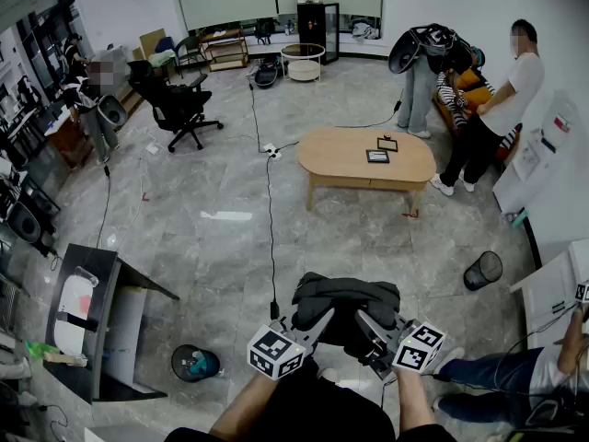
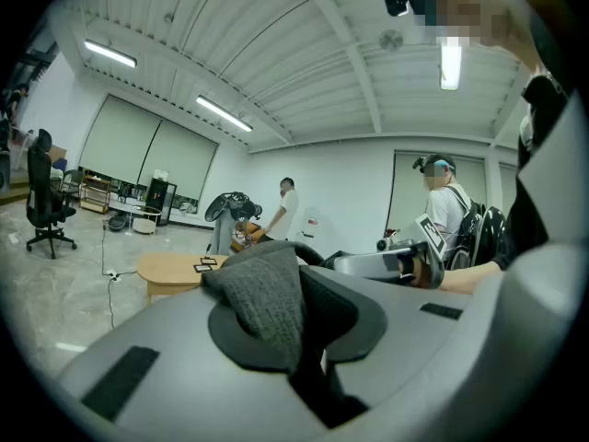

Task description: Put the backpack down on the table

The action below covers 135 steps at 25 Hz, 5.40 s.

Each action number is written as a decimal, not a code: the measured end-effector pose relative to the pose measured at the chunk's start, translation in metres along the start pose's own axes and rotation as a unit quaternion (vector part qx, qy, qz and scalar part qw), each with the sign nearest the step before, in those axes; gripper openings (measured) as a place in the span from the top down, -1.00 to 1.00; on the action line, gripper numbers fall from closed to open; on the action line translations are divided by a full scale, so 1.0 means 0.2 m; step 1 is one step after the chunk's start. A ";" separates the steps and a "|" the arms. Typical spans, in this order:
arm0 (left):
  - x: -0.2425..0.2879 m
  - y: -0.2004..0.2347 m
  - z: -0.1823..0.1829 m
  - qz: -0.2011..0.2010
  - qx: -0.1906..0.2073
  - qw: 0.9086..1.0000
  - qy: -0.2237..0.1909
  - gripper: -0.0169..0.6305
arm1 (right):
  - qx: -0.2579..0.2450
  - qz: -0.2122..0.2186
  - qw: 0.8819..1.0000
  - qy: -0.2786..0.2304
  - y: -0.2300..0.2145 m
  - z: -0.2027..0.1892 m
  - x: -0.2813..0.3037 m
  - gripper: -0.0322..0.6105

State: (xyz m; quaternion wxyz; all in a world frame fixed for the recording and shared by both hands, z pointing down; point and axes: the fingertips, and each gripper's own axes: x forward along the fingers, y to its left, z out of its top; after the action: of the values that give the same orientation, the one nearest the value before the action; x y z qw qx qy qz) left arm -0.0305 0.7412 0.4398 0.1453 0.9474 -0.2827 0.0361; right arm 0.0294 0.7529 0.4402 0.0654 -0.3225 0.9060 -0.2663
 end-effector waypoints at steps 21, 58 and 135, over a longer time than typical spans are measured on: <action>0.15 0.41 -0.02 -0.021 -0.041 0.999 0.026 0.81 | 0.089 -0.002 0.996 0.010 -0.28 0.04 0.31 0.83; 1.08 1.73 0.43 0.000 -0.062 0.997 0.046 0.81 | 0.104 0.037 0.994 0.023 -1.45 0.75 1.33 0.83; 3.65 4.33 1.31 0.006 -0.083 0.993 0.080 0.81 | 0.136 0.072 0.984 0.084 -4.35 2.40 3.06 0.82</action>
State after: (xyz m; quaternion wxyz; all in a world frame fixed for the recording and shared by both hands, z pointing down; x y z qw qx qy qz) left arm 0.1040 -0.4103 0.5205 0.2449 0.9245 -0.2782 0.0891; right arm 0.1669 -0.4035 0.5220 0.0518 -0.2207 0.8844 -0.4080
